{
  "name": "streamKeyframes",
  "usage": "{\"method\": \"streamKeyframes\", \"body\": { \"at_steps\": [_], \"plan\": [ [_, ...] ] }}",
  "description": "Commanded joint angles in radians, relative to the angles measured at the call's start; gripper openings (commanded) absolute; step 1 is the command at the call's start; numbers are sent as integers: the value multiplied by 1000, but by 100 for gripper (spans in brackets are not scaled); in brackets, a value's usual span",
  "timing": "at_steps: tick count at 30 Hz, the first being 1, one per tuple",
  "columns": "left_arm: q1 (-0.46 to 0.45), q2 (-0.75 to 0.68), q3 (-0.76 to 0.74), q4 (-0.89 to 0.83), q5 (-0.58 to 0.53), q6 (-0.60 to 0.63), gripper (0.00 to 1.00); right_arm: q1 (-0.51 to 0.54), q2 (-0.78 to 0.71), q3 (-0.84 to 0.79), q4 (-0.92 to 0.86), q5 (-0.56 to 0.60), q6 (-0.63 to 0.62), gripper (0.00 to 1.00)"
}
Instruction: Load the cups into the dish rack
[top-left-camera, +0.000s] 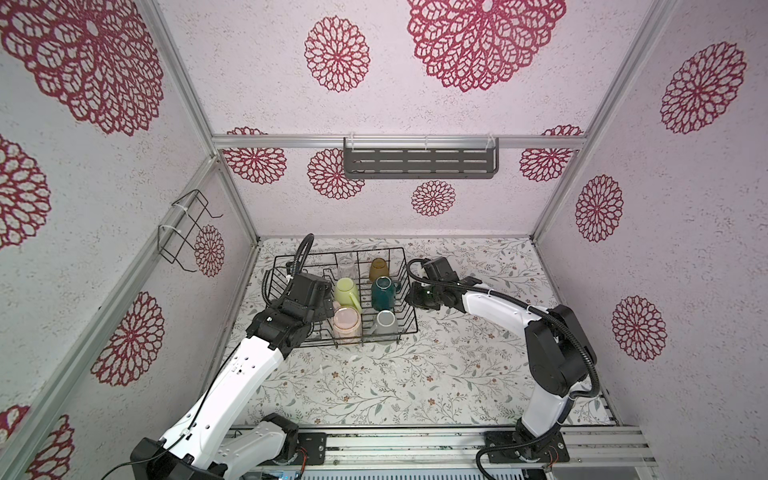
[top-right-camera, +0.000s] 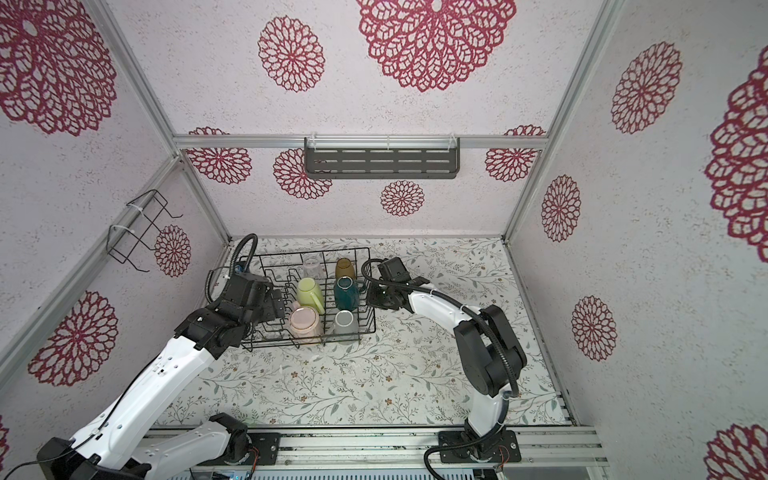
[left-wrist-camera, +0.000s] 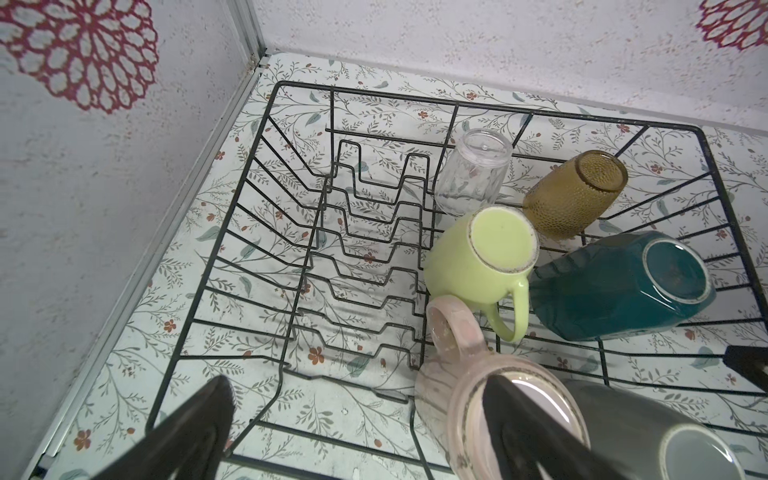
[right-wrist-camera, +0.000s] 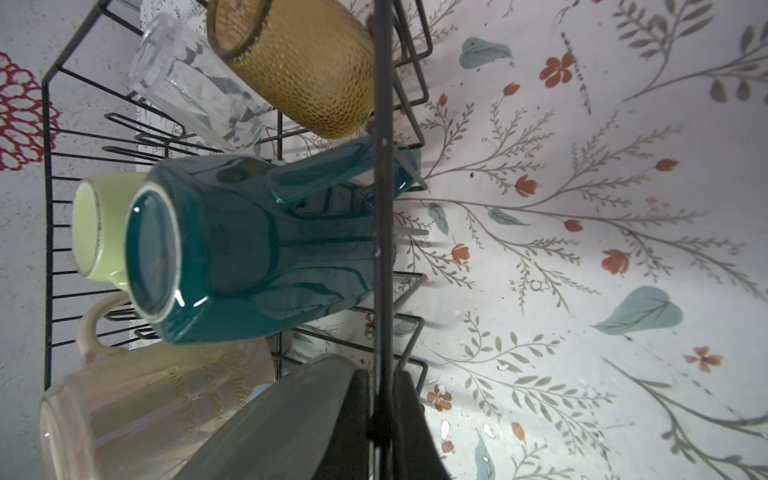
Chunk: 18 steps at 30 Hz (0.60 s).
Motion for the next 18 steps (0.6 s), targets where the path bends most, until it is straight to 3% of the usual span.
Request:
{"method": "streamKeyframes", "body": {
  "at_steps": [1,11,18],
  "plan": [
    [2,12,-2,-9,-23,-10,97,-27,-91,-33,-30,67,21,0],
    [4,1,-21,23,-3,6,97,-144,-244,-198,17,108,71,0],
    [4,5,-31,30,10,6,97,-259,-331,-258,-37,110,-1,0]
  ]
}}
